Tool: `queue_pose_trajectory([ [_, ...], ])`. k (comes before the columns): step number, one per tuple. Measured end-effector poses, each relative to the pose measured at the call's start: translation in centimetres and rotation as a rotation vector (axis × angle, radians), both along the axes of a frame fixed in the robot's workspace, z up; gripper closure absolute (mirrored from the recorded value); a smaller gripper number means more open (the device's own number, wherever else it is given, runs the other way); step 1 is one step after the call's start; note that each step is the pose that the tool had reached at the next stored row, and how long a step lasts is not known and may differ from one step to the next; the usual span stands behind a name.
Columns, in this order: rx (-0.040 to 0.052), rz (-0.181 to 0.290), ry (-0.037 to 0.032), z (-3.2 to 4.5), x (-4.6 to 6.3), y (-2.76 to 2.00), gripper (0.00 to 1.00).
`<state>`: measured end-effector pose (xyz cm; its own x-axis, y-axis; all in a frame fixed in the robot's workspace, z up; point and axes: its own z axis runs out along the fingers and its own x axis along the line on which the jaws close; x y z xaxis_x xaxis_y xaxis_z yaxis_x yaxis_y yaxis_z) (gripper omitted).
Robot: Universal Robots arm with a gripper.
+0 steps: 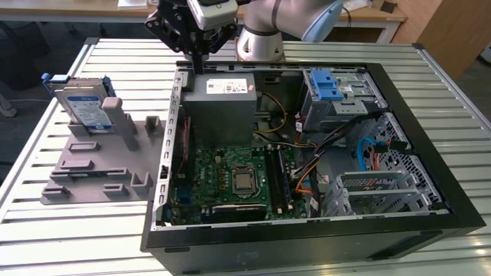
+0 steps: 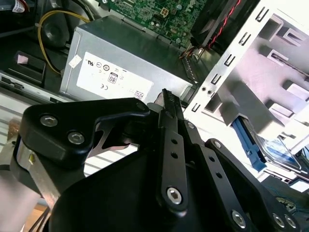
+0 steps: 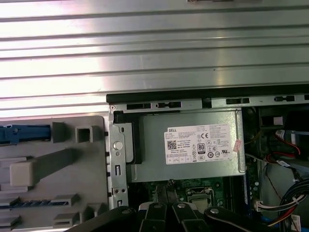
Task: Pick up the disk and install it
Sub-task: 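Reach for the disk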
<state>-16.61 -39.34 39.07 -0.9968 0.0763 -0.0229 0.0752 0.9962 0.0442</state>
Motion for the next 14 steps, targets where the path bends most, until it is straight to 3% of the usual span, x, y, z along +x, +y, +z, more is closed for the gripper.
queue_pose_trajectory([
  [14,0.0000,0.000,0.0000,-0.07,-0.95,0.13,0.89],
])
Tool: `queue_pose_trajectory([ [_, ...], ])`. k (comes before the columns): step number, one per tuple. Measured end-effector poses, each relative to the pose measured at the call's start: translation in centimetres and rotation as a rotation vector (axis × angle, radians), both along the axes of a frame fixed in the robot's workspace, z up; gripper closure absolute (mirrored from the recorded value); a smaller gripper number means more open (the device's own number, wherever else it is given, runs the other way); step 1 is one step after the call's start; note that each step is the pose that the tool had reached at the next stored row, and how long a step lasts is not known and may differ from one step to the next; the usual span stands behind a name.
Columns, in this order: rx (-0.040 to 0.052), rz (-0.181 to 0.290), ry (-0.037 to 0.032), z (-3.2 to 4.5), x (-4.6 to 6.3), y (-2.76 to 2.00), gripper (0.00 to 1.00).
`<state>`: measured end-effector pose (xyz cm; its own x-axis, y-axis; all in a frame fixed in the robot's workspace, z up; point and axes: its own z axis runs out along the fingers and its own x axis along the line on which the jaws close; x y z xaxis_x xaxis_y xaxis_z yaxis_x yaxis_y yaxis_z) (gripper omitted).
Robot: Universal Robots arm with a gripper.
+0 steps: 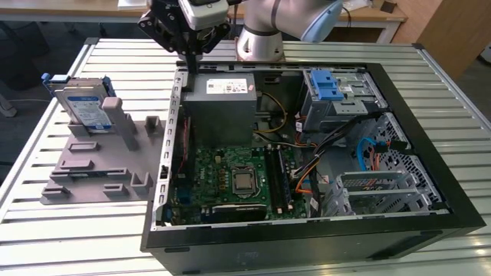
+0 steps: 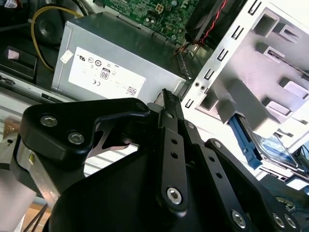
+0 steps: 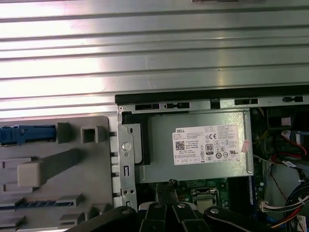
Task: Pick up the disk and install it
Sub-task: 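Reach for the disk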
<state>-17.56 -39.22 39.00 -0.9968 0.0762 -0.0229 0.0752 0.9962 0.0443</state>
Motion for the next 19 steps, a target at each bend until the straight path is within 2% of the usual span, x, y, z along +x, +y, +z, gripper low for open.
queue_pose_trajectory([
  [10,0.0000,0.000,0.0000,-0.04,-0.9,0.17,0.89],
  [19,0.0001,0.000,0.0000,-0.09,-2.3,0.63,0.89],
])
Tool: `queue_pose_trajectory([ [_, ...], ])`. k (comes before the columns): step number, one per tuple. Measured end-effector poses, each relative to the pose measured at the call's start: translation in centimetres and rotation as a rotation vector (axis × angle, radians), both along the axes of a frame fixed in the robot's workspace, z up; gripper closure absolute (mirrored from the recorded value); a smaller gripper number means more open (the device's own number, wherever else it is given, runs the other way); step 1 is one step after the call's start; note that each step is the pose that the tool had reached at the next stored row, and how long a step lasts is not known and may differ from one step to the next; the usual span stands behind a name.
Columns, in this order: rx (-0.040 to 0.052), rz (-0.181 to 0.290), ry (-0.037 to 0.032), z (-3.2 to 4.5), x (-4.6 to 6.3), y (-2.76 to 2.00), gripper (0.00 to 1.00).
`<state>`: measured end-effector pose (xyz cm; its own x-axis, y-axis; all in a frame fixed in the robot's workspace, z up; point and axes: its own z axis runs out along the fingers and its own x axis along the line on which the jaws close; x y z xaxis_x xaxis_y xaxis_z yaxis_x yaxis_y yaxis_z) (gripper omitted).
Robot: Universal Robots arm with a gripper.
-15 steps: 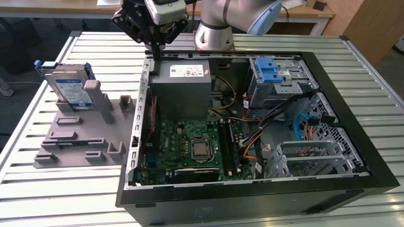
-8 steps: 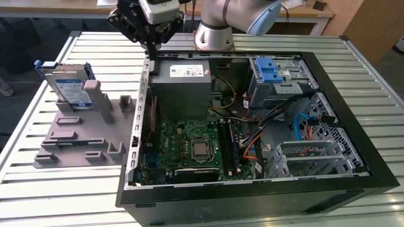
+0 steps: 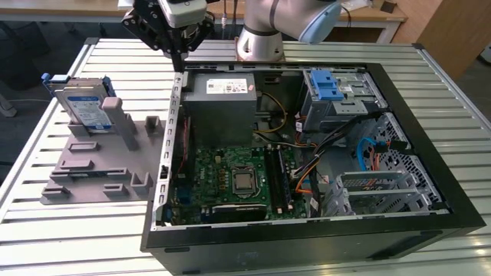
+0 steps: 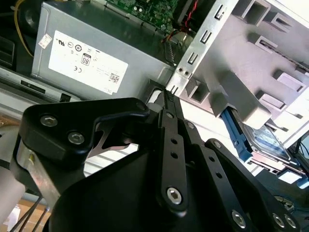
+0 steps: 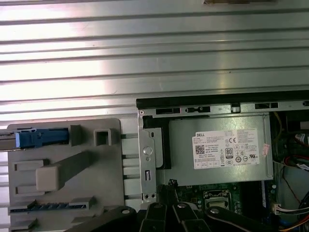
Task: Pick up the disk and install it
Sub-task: 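Reach for the disk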
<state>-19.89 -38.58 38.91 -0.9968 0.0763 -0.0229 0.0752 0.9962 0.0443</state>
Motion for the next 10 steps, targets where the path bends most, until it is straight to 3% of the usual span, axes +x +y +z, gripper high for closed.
queue_pose_trajectory([
  [10,-0.0001,0.000,0.0017,-0.10,-1.3,0.26,0.89],
])
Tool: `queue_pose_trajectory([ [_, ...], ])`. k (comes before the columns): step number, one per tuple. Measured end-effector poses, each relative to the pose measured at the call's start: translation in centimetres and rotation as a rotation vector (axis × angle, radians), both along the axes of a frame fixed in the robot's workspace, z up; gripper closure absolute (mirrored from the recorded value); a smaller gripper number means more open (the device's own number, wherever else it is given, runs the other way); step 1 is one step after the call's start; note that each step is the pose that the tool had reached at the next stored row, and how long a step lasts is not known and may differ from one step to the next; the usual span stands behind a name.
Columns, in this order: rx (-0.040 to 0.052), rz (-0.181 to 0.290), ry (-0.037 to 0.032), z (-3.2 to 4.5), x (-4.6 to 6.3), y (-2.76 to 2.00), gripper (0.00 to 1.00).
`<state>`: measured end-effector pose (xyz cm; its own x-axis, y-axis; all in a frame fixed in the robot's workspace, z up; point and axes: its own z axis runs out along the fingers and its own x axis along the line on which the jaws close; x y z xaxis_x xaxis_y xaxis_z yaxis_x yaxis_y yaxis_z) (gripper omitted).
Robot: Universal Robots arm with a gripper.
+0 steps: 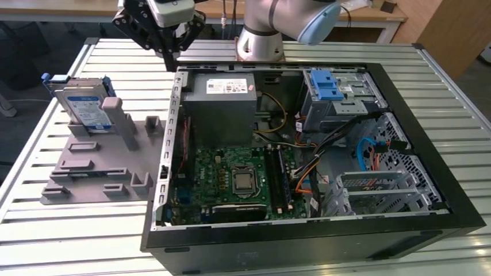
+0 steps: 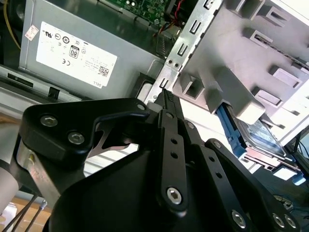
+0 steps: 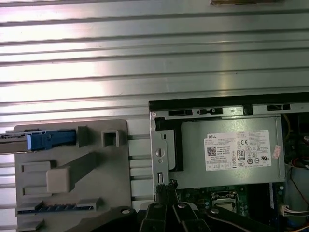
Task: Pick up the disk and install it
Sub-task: 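Reach for the disk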
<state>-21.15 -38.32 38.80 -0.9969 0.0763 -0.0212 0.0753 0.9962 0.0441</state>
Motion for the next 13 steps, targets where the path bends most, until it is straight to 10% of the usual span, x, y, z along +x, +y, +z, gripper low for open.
queue_pose_trajectory([
  [13,0.0000,0.000,0.0026,-0.12,-1.3,0.31,0.89],
])
